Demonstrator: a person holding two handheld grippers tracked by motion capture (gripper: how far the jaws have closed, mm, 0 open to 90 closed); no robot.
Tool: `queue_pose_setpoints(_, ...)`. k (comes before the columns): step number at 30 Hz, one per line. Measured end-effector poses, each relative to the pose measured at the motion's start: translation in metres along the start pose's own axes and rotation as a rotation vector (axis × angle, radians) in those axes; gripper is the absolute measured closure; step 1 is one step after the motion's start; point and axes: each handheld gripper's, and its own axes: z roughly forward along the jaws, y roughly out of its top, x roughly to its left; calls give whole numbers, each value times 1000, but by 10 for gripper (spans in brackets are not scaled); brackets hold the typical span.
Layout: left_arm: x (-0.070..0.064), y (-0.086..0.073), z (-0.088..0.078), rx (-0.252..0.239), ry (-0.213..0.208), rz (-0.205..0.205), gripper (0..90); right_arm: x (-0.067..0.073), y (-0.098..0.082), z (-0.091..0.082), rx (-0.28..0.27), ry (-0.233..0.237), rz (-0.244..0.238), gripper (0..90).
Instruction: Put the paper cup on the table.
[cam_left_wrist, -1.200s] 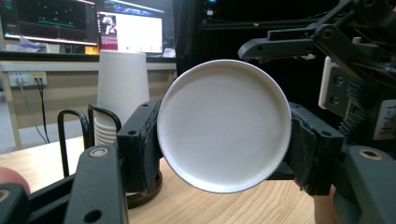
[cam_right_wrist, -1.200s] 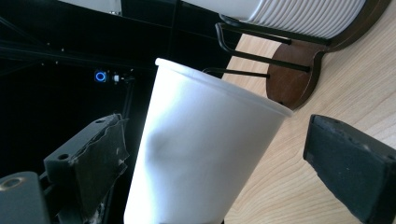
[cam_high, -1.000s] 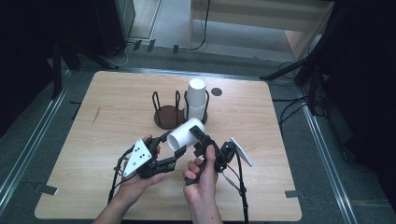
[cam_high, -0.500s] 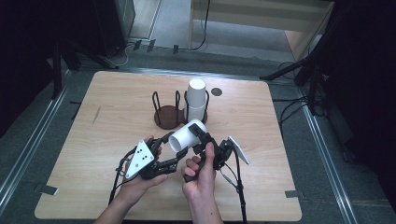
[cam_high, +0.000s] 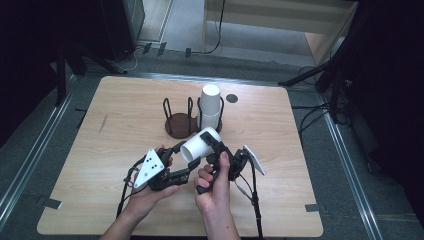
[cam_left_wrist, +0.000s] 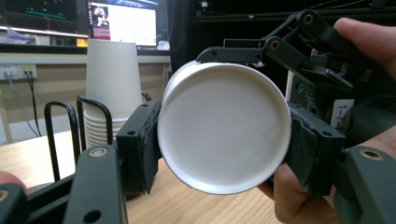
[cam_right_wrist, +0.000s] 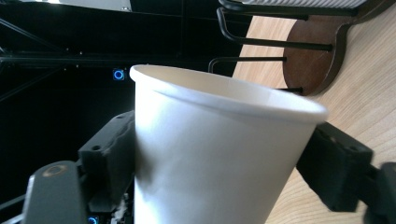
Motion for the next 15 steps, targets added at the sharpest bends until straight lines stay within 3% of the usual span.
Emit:
queue_pose_setpoints(6, 3, 6, -1, 81, -4, -22, 335, -1, 1, 0, -12, 9, -34, 267)
queue_pose_setpoints(10, 6, 8, -3, 108, -1, -54, 310, -2, 2, 0, -18, 37, -66, 282)
queue_pose_setpoints(13, 10, 9, -5, 111, -2, -81, 259, -2, 3, -1, -41, 35, -112, 284)
queue_pose_setpoints(15, 12, 10, -6, 119, 12, -99, 188, -2, 6, -2, -71, 18, -169, 285)
